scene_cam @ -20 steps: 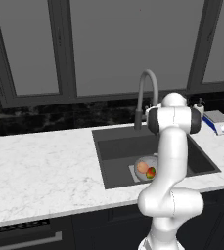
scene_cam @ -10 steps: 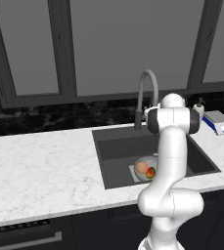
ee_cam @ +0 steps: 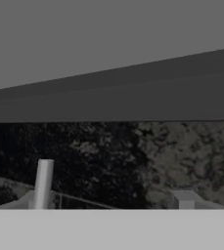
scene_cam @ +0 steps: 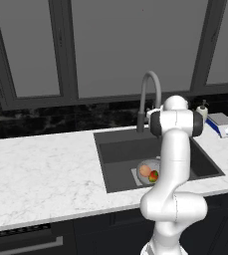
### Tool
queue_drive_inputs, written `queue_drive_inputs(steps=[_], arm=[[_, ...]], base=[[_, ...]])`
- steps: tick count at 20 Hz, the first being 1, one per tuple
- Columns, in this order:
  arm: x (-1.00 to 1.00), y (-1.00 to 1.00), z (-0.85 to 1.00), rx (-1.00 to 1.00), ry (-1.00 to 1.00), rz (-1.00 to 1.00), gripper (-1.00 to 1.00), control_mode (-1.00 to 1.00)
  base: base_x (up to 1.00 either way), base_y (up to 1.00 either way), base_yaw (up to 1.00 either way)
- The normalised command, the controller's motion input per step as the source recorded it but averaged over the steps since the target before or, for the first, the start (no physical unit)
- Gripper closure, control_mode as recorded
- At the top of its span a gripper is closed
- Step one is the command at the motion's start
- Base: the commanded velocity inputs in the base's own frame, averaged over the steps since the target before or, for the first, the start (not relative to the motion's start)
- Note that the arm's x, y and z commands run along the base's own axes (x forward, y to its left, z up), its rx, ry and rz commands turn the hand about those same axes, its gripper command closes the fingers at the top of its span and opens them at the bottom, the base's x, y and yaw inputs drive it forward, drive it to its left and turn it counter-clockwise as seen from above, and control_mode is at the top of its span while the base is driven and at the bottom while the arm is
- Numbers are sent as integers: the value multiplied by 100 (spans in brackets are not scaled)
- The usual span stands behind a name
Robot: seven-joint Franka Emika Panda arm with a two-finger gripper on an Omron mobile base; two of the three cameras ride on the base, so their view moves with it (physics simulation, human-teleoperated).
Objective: Put the colander in the sink, put the mango, peach in the colander, and turn on the sink faucet and pour water over the colander.
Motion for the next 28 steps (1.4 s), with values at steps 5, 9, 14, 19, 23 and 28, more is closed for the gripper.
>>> queue_drive_inputs(steps=[5,9,14,19,23,28], arm=[[24,0,0,0,0,-1,100,-100],[29,0,0,0,0,-2,100,-100],[30,-10,0,0,0,-5,100,-100],[14,-29,0,0,0,-4,100,-100],[7,-43,0,0,0,-3,100,-100],[3,-50,-1,0,0,-2,100,-100]], base=[[0,0,0],[0,0,0],[0,0,0],[0,0,0],[0,0,0],[0,0,0]])
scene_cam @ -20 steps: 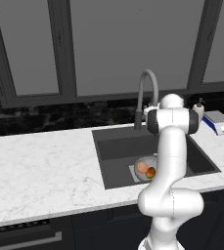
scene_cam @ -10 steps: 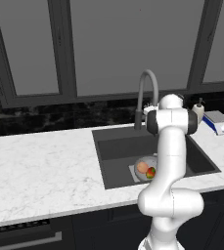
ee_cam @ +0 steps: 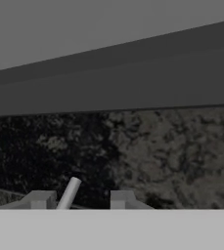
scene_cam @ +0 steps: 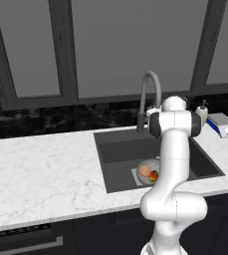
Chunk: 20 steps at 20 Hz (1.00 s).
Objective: Put the colander in the sink, put the mango, peach in the colander, and turn on the sink faucet and pour water over the colander.
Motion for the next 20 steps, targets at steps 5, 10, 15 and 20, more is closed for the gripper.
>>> queue_drive_inputs(steps=[5,10,15,20], arm=[[0,-61,-3,0,2,0,100,-100],[0,-66,-8,0,6,0,100,-100],[0,-65,-14,0,7,0,100,-100],[0,-65,-21,0,3,0,100,-100]], base=[[0,0,0],[0,0,0],[0,0,0],[0,0,0]])
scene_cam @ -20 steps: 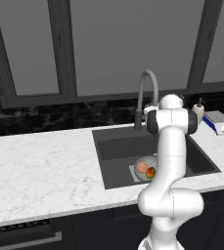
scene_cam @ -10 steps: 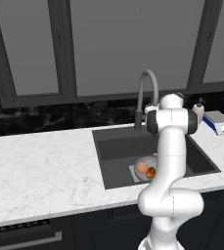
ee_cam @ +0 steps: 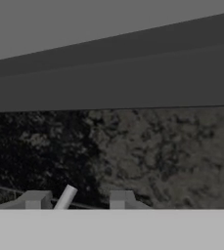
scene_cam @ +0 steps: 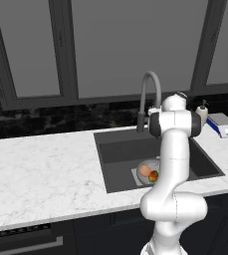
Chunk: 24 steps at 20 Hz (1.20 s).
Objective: Put the colander in the sink, put the mango, peach in the colander, and turn on the sink faucet and pour water over the colander.
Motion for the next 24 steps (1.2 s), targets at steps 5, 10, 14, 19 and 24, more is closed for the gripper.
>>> queue_drive_inputs(steps=[5,10,14,19,24], arm=[[0,-60,-27,0,0,-1,100,-100],[0,-62,-29,0,0,-1,100,-100],[0,-67,-31,0,0,-1,100,-100],[0,-67,-34,0,1,-2,100,-100],[0,-64,-36,0,0,-1,100,-100]], base=[[0,0,0],[0,0,0],[0,0,0],[0,0,0],[0,0,0]])
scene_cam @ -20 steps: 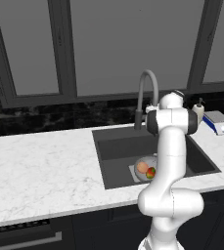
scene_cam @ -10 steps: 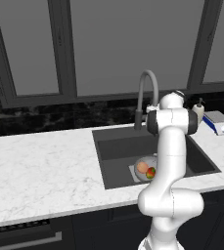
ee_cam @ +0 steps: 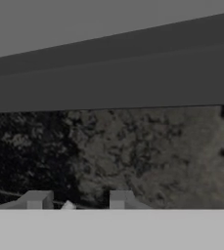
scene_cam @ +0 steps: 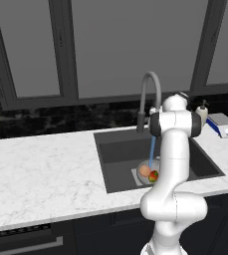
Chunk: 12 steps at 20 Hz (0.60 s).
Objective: Put the colander in the sink, put the mango, peach in the colander, and turn on the sink faucet and pour water over the colander.
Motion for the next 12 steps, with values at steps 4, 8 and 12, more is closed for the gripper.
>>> queue_drive_inputs(steps=[4,8,12], arm=[[0,-61,-36,0,0,-1,100,-100],[-2,-51,-37,0,0,-1,100,-100],[-4,-46,-27,0,0,0,100,-100]], base=[[0,0,0],[0,0,0],[0,0,0]])
